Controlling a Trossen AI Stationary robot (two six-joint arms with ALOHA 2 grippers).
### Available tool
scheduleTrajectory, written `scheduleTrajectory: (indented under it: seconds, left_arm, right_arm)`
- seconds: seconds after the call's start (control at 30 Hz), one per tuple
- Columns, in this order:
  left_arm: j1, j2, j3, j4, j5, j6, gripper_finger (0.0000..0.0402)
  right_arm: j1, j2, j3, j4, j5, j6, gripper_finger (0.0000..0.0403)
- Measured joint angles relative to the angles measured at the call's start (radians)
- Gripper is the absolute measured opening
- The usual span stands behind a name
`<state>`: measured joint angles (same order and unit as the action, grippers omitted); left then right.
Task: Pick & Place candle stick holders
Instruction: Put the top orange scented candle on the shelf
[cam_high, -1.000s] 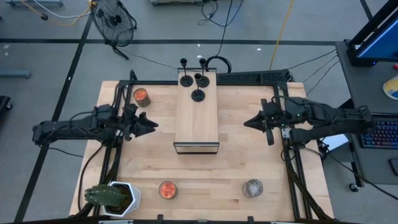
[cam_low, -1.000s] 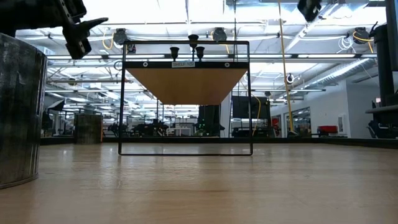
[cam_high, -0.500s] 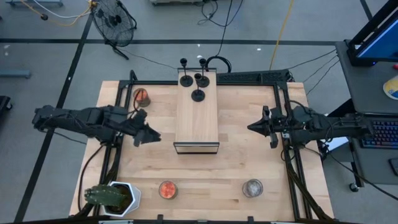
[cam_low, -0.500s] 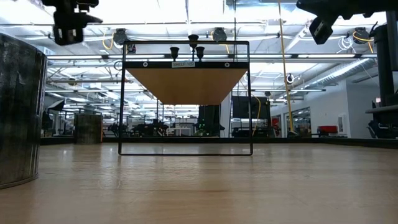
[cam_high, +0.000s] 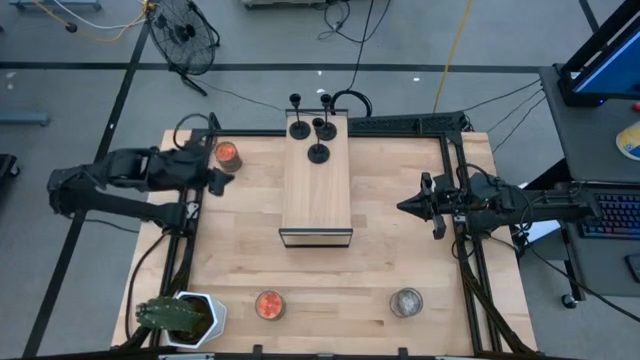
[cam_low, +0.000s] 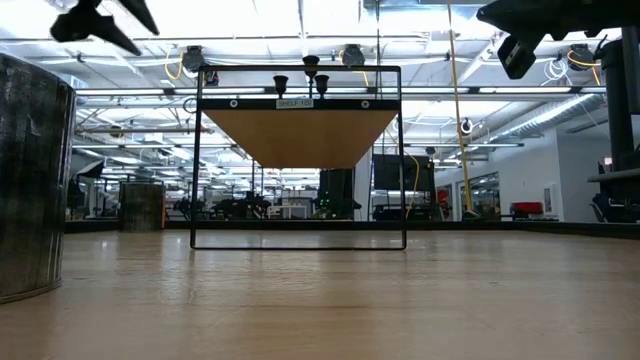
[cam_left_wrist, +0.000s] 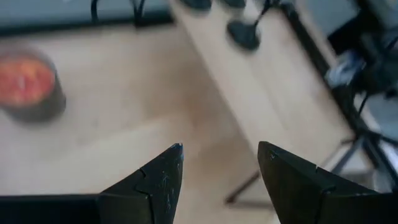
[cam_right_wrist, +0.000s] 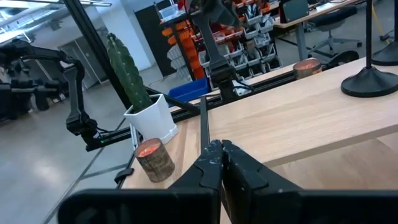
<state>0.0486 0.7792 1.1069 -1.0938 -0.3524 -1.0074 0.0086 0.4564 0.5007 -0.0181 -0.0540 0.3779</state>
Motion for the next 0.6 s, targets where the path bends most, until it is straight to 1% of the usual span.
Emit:
scheduleTrajectory:
  seconds: [0.17, 0.27, 0.47, 0.6]
  left_arm:
    - [0.023, 0.018, 0.000, 0.086, -0.087, 0.166, 0.0214]
    - [0.059, 0.062, 0.000, 0.056, -0.102, 0.166, 0.0214]
    - [0.202, 0.214, 0.000, -0.083, -0.076, 0.144, 0.0214]
    - [0.326, 0.302, 0.000, -0.082, -0.009, 0.218, 0.0214]
  right_arm:
    - [0.000, 0.000, 0.000, 0.000, 0.000, 0.001, 0.0000]
    - [0.000, 0.000, 0.000, 0.000, 0.000, 0.007, 0.0000]
    - [0.000, 0.000, 0.000, 0.000, 0.001, 0.026, 0.0000]
    - [0.000, 0.000, 0.000, 0.000, 0.002, 0.030, 0.0000]
